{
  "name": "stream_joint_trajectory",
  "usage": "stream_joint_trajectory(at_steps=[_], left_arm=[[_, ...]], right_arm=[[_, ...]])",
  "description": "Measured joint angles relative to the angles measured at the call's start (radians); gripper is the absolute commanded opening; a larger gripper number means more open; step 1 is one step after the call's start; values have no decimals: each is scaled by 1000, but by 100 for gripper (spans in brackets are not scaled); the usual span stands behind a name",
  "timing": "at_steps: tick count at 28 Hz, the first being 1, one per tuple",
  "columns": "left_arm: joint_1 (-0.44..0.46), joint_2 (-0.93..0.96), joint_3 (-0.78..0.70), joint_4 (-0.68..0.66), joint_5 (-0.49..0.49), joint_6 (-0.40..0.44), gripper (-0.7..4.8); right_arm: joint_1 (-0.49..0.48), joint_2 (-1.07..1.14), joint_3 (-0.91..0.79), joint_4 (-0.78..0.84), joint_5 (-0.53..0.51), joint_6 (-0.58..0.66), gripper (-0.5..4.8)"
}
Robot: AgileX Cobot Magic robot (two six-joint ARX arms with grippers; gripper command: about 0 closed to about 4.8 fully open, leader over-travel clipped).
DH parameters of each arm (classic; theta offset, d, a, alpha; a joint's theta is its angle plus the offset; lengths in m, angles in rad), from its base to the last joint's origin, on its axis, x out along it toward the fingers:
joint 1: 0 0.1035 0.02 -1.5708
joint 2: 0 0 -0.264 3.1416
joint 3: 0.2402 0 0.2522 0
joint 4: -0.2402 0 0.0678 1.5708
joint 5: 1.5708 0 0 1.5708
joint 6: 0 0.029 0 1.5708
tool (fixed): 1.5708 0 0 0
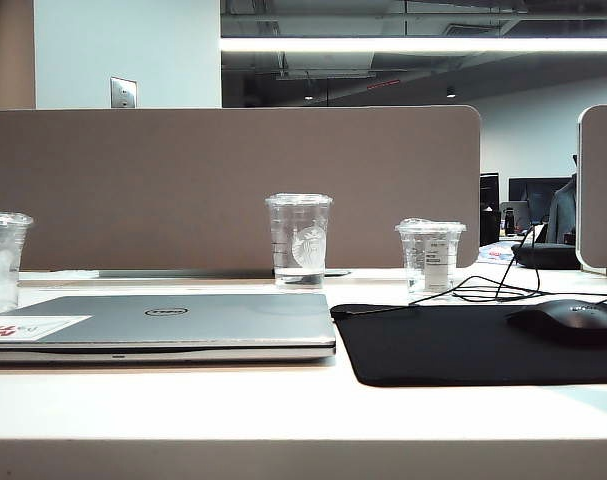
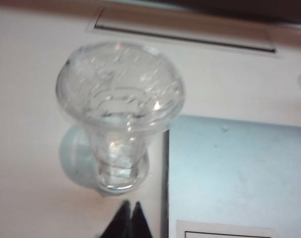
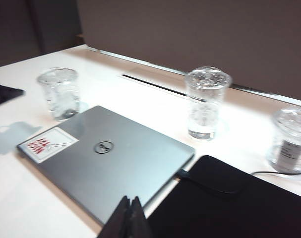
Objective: Pick up the coffee cup on the left and place it on the left side of the laptop.
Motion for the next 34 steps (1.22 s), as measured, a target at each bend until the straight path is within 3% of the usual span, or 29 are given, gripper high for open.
stream_joint_trajectory(at_steps=[4, 8, 20, 27, 34], left_arm=[[-27, -198, 0, -112, 6, -4, -6], [-61, -320, 0, -209, -12, -4, -6], [-124, -563, 0, -337, -37, 27, -6], [-124, -635, -1, -494, -31, 41, -6], [-135, -830, -71, -484, -7, 42, -6]], right_arm=[[0, 0, 0, 0, 124, 0, -2], [0, 0, 0, 0, 185, 0, -1], [0, 0, 0, -1, 196, 0, -1], [0, 0, 0, -1, 196, 0, -1], [0, 0, 0, -1, 196, 0, -1]])
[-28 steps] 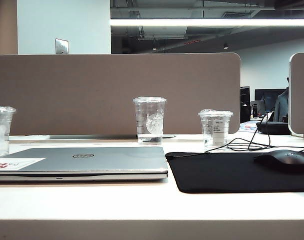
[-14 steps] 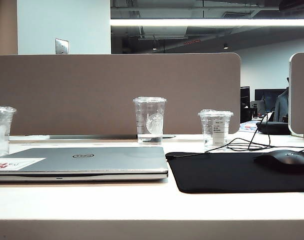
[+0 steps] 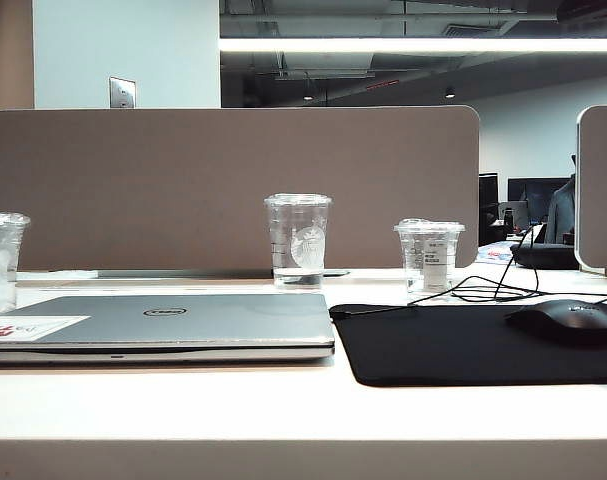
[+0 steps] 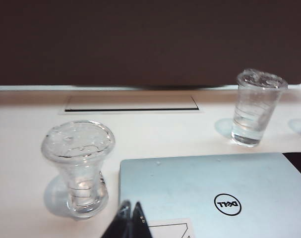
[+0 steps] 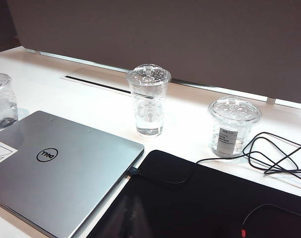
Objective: Pick up the coffee cup on the left and place it on the left side of the laptop.
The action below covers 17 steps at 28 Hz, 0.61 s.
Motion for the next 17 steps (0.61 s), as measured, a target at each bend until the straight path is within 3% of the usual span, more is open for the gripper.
stream_joint_trajectory(at_steps=[11, 17], left_arm=[[-2, -181, -178, 67, -11, -11, -6], [-66, -217, -241, 94, -100, -23, -6]], right_arm=[[0, 0, 0, 0, 0, 0, -1], [0, 0, 0, 0, 0, 0, -1]])
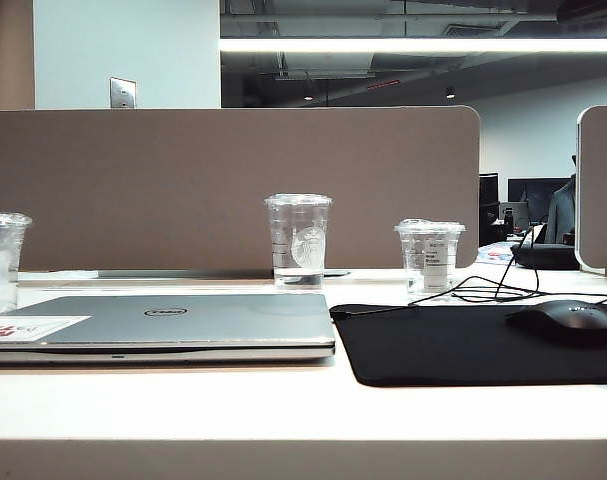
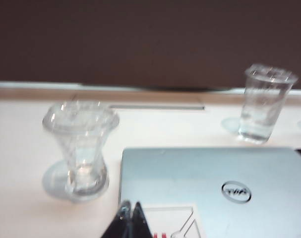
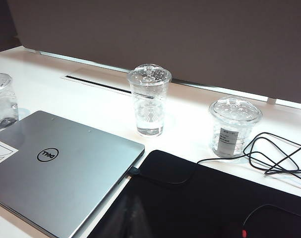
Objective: Pick up the coffee cup on the left and place it on the left side of the laptop.
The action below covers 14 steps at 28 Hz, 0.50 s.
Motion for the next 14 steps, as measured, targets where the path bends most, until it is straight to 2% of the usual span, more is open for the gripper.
stream_joint_trajectory(at_steps=[5, 9, 14], left_arm=[[-42, 0, -41, 41, -37, 2, -6], [-42, 0, -42, 50, -38, 43, -6], [-11, 0, -42, 50, -19, 47, -6]], right_arm=[[0, 0, 0, 0, 0, 0, -1], [0, 0, 0, 0, 0, 0, -1], [0, 0, 0, 0, 0, 0, -1]])
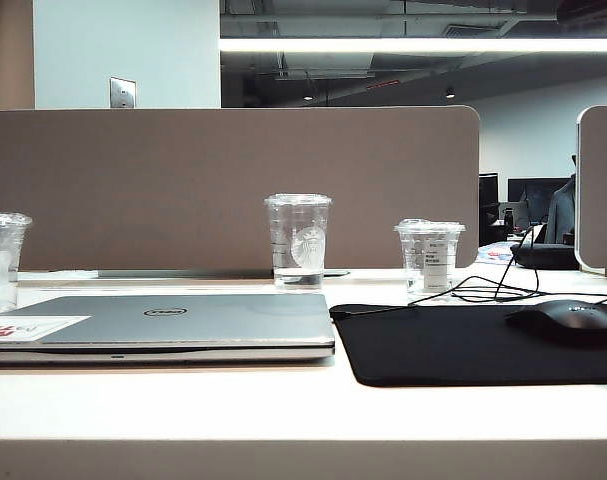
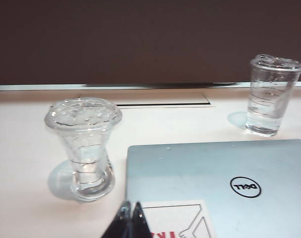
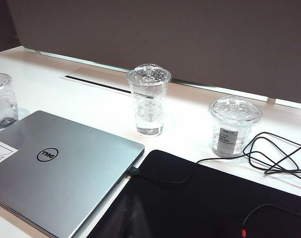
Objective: Pick up the coffee cup on the left and place it on the left side of the laptop.
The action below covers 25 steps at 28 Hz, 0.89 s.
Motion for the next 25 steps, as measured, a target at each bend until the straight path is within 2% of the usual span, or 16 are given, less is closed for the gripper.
stream_joint_trajectory(at_steps=[5, 25], left_arm=[[72, 0, 0, 18, 59, -11, -6], [64, 0, 0, 17, 65, -11, -6]], right_arm=[[0, 0, 0, 0, 0, 0, -1], [0, 0, 0, 0, 0, 0, -1]])
